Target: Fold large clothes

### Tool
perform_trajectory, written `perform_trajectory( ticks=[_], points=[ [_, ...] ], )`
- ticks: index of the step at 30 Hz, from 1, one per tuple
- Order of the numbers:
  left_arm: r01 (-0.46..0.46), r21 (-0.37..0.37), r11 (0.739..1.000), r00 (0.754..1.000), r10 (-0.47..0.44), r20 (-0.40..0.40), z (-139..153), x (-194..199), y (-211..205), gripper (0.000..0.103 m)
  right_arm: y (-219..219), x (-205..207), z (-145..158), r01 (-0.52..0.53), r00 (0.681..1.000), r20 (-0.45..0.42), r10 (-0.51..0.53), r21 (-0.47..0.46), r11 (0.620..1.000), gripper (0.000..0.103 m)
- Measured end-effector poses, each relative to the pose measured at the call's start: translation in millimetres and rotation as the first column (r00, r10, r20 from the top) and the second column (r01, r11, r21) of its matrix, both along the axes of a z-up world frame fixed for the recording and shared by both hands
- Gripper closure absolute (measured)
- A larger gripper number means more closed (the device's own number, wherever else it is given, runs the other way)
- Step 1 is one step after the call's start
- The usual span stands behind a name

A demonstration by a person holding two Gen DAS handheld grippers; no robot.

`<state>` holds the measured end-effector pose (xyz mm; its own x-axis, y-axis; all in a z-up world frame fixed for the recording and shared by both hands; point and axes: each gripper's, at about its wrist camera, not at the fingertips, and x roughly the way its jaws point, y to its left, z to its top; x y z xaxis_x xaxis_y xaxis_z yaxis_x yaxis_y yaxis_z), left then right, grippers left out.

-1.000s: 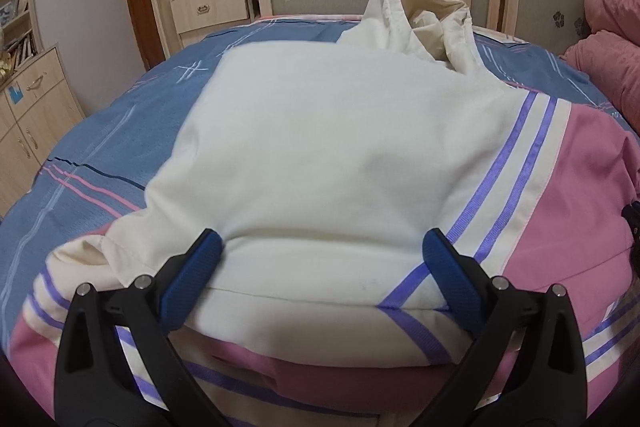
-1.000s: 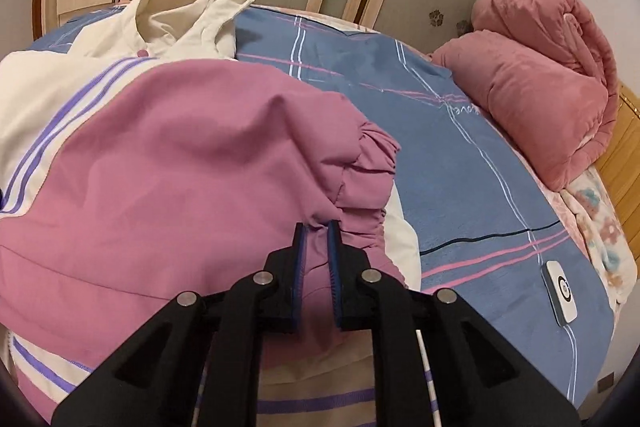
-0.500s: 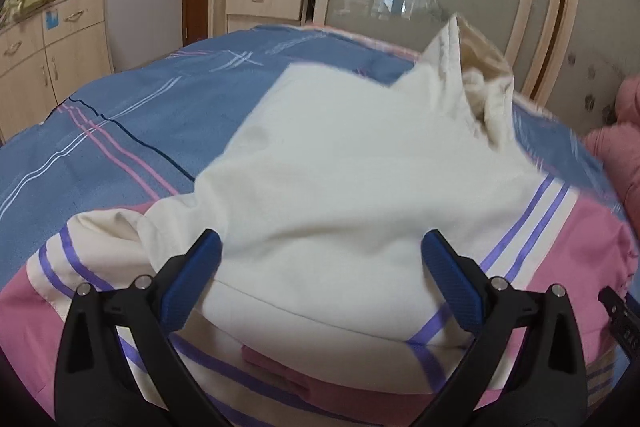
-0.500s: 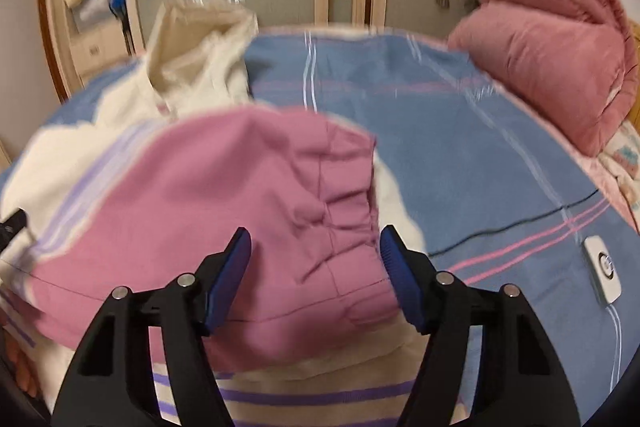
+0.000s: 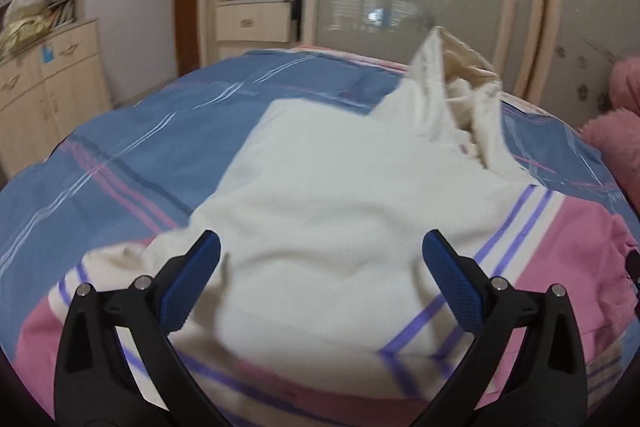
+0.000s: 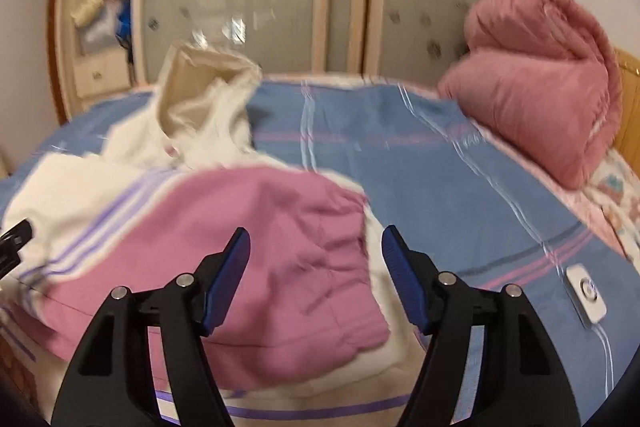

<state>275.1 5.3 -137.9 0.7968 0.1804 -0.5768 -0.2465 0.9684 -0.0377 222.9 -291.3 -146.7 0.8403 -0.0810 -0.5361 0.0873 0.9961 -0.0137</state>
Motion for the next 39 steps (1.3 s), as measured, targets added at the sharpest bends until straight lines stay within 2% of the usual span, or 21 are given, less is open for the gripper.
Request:
perform_trajectory(
  ticks=[3, 4, 6, 8, 11, 16, 18, 21, 23, 26, 27, 29, 31, 34, 39],
  points=[
    [0.033, 0.064, 0.997, 0.999, -0.033, -0.014, 2.5, 13.1, -12.5, 0.002, 8.0, 16.8, -23.2, -0.028, 0.991, -0.133, 0.027, -0.002, 1.000, 0.033],
    [0.056, 0.070, 0.996, 0.998, -0.053, -0.043, -1.6, 20.5, -16.4, 0.002, 7.9, 22.6, -31.3, -0.026, 0.984, -0.176, 0.025, -0.003, 1.000, 0.033],
    [0.077, 0.071, 0.994, 0.993, -0.071, -0.089, -12.9, 29.5, -20.0, 0.002, 9.1, 27.1, -37.6, -0.023, 0.978, -0.209, 0.018, -0.019, 1.000, 0.033],
    [0.082, 0.077, 0.994, 0.990, -0.073, -0.120, -25.1, 36.1, -21.3, 0.002, 11.3, 26.7, -35.8, -0.020, 0.979, -0.205, 0.013, -0.031, 0.999, 0.033],
    [0.088, 0.033, 0.996, 0.983, -0.081, -0.167, -37.0, 45.7, -15.4, 0.002, 14.5, 27.9, -37.1, -0.018, 0.979, -0.206, 0.007, -0.049, 0.999, 0.033],
    [0.095, 0.025, 0.995, 0.974, -0.088, -0.209, -41.4, 53.3, -14.5, 0.002, 18.3, 29.3, -40.1, -0.014, 0.979, -0.205, -0.003, -0.080, 0.997, 0.031],
    [0.090, 0.034, 0.995, 0.975, -0.082, -0.204, -39.1, 50.3, -15.3, 0.002, 18.6, 29.3, -40.3, -0.015, 0.979, -0.205, -0.002, -0.080, 0.997, 0.029],
    [0.050, 0.102, 0.994, 0.991, -0.037, -0.127, -22.8, 33.1, -22.4, 0.002, 16.3, 28.0, -38.9, -0.014, 0.980, -0.197, 0.001, -0.066, 0.998, 0.028],
    [0.075, 0.110, 0.991, 0.994, -0.064, -0.094, -17.1, 22.7, -25.4, 0.002, 12.6, 22.2, -31.6, -0.006, 0.987, -0.159, 0.001, -0.033, 0.999, 0.028],
    [0.089, 0.127, 0.988, 0.992, -0.077, -0.097, -20.6, 16.0, -25.1, 0.002, 4.2, 13.5, -18.5, 0.009, 0.996, -0.086, -0.007, 0.022, 1.000, 0.028],
    [0.090, 0.115, 0.989, 0.990, -0.076, -0.115, -25.7, 17.9, -22.1, 0.002, 1.5, 14.6, -18.4, 0.024, 0.996, -0.090, -0.022, 0.021, 0.999, 0.025],
    [0.091, 0.063, 0.994, 0.985, -0.080, -0.153, -34.9, 25.8, -15.5, 0.002, -3.1, 23.8, -28.0, 0.038, 0.987, -0.157, -0.034, 0.025, 0.999, 0.023],
    [0.091, 0.047, 0.995, 0.984, -0.083, -0.157, -36.8, 28.8, -13.1, 0.002, -7.4, 35.7, -42.7, 0.049, 0.971, -0.235, -0.039, 0.040, 0.998, 0.016],
    [0.091, 0.063, 0.994, 0.984, -0.080, -0.159, -38.7, 30.2, -15.3, 0.002, -6.5, 36.7, -42.7, 0.052, 0.971, -0.234, -0.041, 0.041, 0.998, 0.014],
    [0.092, 0.048, 0.995, 0.985, -0.084, -0.148, -39.6, 28.8, -13.7, 0.002, -2.1, 36.8, -44.1, 0.051, 0.971, -0.235, -0.044, 0.021, 0.998, 0.013]
  ],
)
